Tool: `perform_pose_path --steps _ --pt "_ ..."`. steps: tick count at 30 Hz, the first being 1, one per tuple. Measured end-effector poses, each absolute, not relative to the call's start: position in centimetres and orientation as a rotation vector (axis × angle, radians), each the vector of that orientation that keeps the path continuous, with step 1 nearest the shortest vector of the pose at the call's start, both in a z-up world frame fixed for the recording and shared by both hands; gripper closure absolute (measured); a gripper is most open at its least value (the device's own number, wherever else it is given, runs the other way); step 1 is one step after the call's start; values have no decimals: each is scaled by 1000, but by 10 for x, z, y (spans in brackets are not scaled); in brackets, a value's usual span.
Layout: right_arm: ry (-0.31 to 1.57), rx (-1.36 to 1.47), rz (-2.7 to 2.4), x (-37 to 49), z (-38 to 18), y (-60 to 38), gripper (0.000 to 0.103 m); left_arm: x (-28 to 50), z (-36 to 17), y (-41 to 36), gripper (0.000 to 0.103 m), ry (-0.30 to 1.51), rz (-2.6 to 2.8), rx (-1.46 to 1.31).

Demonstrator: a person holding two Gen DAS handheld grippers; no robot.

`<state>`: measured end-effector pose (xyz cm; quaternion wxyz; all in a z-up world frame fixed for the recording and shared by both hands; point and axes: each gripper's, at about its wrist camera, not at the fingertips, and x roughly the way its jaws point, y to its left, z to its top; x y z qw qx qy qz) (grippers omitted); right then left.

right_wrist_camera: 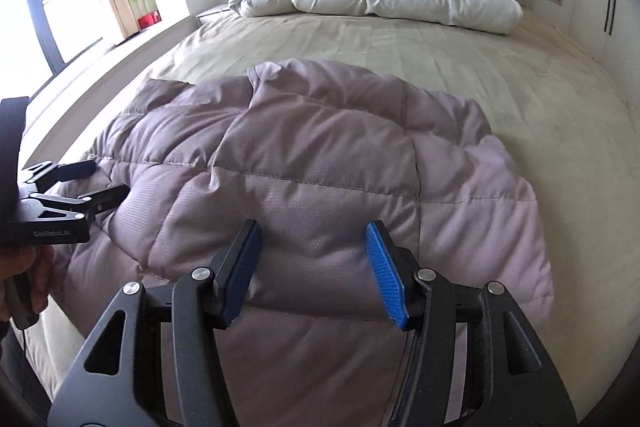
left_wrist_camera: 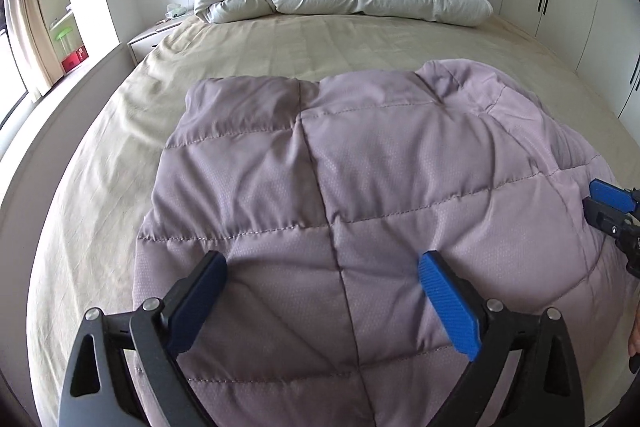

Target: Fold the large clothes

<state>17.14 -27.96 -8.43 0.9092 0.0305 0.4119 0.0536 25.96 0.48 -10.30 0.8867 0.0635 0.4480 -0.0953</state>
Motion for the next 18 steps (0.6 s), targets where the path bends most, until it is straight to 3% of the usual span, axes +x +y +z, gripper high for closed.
perform_pose_path --steps 3,11,18 --pt "832 75 97 166 -95 -278 40 264 -108 7 0 953 -205 119" --pt "795 14 66 156 -116 -271 40 265 -119 11 0 941 -227 91" --pt "790 180 126 144 -85 -294 37 231 -75 45 7 874 -306 -87"
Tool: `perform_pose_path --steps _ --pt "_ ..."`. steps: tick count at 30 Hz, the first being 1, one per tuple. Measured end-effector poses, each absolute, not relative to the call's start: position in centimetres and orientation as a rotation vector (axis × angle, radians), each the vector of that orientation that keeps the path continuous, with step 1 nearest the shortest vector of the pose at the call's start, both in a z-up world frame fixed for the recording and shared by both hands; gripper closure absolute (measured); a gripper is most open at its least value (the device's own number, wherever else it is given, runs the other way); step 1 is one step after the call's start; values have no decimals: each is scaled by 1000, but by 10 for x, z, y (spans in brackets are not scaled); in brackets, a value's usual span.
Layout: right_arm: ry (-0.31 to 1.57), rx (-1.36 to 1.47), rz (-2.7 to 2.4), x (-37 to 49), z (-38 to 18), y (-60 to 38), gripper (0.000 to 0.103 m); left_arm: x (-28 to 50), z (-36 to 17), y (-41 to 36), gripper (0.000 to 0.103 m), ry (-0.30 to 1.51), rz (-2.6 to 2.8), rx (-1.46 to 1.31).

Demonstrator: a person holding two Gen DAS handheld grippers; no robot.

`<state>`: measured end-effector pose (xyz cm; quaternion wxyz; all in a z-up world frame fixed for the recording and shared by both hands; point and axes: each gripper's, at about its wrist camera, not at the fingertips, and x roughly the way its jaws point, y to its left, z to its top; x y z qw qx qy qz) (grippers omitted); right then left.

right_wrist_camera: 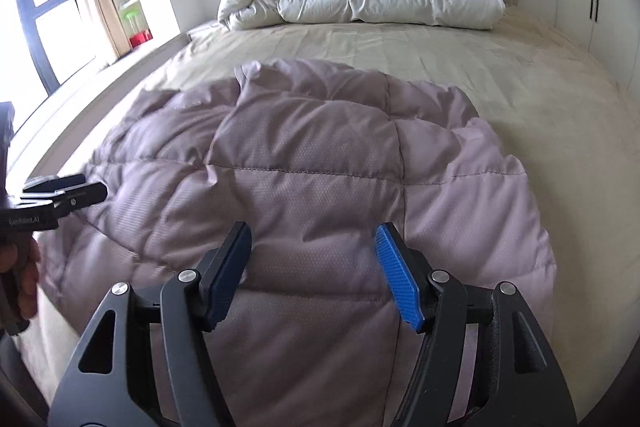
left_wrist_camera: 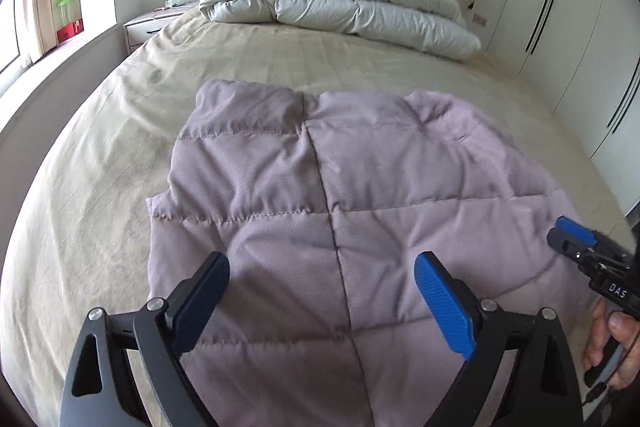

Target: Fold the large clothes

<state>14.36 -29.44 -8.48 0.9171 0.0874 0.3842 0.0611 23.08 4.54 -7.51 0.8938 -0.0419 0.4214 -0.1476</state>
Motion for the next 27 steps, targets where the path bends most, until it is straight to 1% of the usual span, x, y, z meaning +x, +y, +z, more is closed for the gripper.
perform_pose_path --steps 1,2,3,6,8,11,15,18,21,27 --pt "753 235 163 135 -75 -305 34 223 -67 55 5 853 -322 -120" --pt "718 282 181 126 -65 -318 23 216 -61 66 0 837 -331 -147" --pt "688 326 176 118 -57 -333 14 211 -57 79 0 823 -339 -179" --pt "628 468 149 105 -43 -391 9 208 -54 120 0 822 -367 -310" --pt "661 580 120 107 -50 -434 8 215 -66 146 0 856 -375 -416" --pt "782 788 117 114 -83 -487 8 226 -90 177 0 932 -347 -544" --pt "823 981 162 113 -126 -522 8 233 -126 202 0 1013 -405 -755" --pt "857 1033 219 121 -149 -523 8 241 -146 202 0 1075 -456 -815" --pt "917 1038 262 134 -168 -508 8 250 -157 198 0 1089 -502 -862" --pt "957 1024 351 156 -177 -490 8 277 -167 200 0 1125 -546 -948"
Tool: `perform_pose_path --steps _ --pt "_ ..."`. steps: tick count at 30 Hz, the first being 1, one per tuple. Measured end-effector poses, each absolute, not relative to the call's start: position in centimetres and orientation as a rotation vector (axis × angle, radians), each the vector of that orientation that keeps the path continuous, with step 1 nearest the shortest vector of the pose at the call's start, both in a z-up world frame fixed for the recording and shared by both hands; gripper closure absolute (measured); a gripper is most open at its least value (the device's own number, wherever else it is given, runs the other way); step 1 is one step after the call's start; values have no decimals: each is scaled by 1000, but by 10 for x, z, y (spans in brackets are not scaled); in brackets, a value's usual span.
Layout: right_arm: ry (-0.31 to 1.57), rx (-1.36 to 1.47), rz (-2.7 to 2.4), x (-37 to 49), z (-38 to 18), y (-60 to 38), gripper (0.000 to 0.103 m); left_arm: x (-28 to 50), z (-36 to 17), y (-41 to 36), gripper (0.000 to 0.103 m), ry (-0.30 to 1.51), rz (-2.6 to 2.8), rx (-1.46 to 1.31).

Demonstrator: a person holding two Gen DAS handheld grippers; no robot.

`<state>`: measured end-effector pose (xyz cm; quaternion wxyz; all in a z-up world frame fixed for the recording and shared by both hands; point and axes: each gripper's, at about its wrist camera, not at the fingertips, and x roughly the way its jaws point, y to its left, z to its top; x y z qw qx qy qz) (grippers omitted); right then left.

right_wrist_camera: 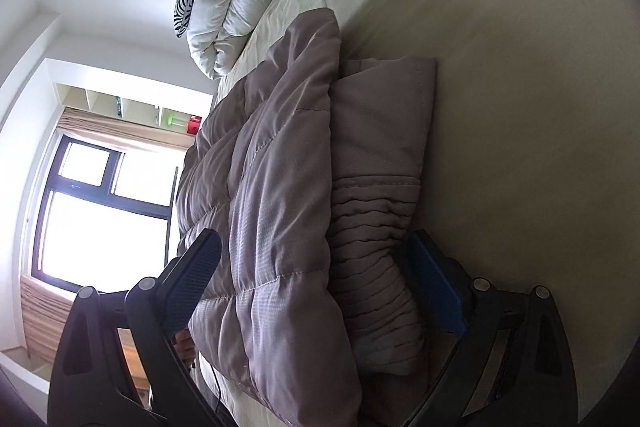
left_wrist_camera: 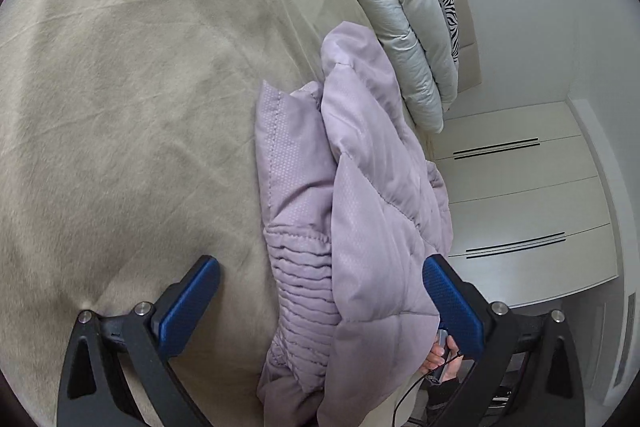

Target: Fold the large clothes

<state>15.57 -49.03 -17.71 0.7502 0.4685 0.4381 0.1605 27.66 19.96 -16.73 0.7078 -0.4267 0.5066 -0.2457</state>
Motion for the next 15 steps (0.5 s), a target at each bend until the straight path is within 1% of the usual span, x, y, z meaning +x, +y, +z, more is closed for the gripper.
perform_pose_path --steps 7,8,9,10,11,12,15 --pt "1027 928 411 173 -177 -470 8 297 -170 192 1 1168 -564 -959" --pt "1035 920 415 177 -177 -467 8 300 -168 188 5 1163 -578 -948" --pt "1042 912 418 181 -177 -465 10 302 -167 184 11 1167 -594 -939" --pt "1049 900 415 182 -178 -463 12 305 -170 178 29 1183 -606 -944" --pt "1062 885 407 185 -179 -461 16 307 -174 172 35 1210 -596 -934" --pt "1074 873 396 189 -179 -458 20 308 -176 168 36 1212 -593 -930" --pt "1090 846 379 197 -178 -452 28 310 -179 163 45 1203 -599 -952"
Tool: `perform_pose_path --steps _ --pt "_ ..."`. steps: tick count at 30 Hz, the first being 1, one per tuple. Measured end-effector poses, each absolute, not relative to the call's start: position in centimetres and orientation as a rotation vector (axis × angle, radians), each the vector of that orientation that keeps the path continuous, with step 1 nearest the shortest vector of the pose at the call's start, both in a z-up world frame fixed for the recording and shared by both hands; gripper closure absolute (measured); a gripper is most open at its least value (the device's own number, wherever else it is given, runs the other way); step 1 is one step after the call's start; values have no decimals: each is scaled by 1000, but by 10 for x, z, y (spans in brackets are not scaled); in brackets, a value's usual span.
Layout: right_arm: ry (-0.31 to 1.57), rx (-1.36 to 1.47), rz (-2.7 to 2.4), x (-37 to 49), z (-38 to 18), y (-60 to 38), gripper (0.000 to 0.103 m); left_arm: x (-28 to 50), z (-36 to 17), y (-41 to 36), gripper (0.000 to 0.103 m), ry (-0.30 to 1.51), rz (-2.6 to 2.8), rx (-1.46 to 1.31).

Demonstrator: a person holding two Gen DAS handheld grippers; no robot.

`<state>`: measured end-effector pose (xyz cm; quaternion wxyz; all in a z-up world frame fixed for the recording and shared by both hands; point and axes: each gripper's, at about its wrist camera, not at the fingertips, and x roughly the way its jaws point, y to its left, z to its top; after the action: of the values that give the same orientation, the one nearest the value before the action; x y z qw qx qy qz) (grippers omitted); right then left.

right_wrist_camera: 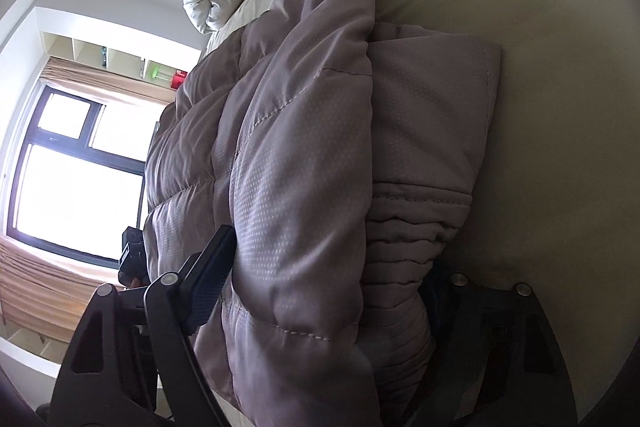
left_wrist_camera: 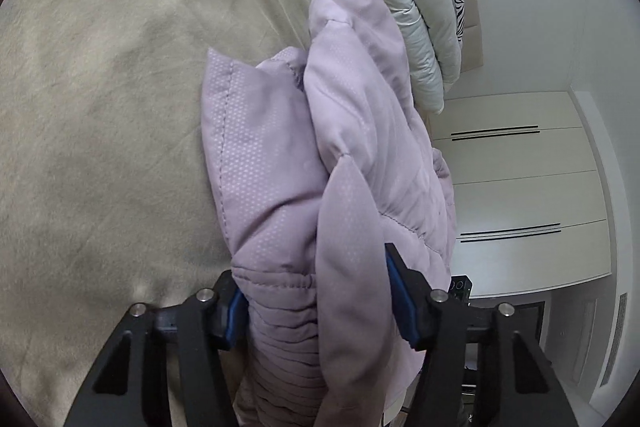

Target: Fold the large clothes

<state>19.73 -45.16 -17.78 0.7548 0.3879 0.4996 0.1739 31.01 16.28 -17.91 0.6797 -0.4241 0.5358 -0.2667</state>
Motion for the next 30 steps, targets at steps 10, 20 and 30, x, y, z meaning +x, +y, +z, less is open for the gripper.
perform_pose_path --steps 10,20,30 --pt "1007 630 308 178 -118 -422 62 279 -125 154 75 1130 -587 -828" --pt "905 568 373 88 -49 -378 65 180 -71 188 75 1062 -618 -766" --pt "968 698 328 28 -121 -361 57 140 -139 225 65 1146 -524 -840"
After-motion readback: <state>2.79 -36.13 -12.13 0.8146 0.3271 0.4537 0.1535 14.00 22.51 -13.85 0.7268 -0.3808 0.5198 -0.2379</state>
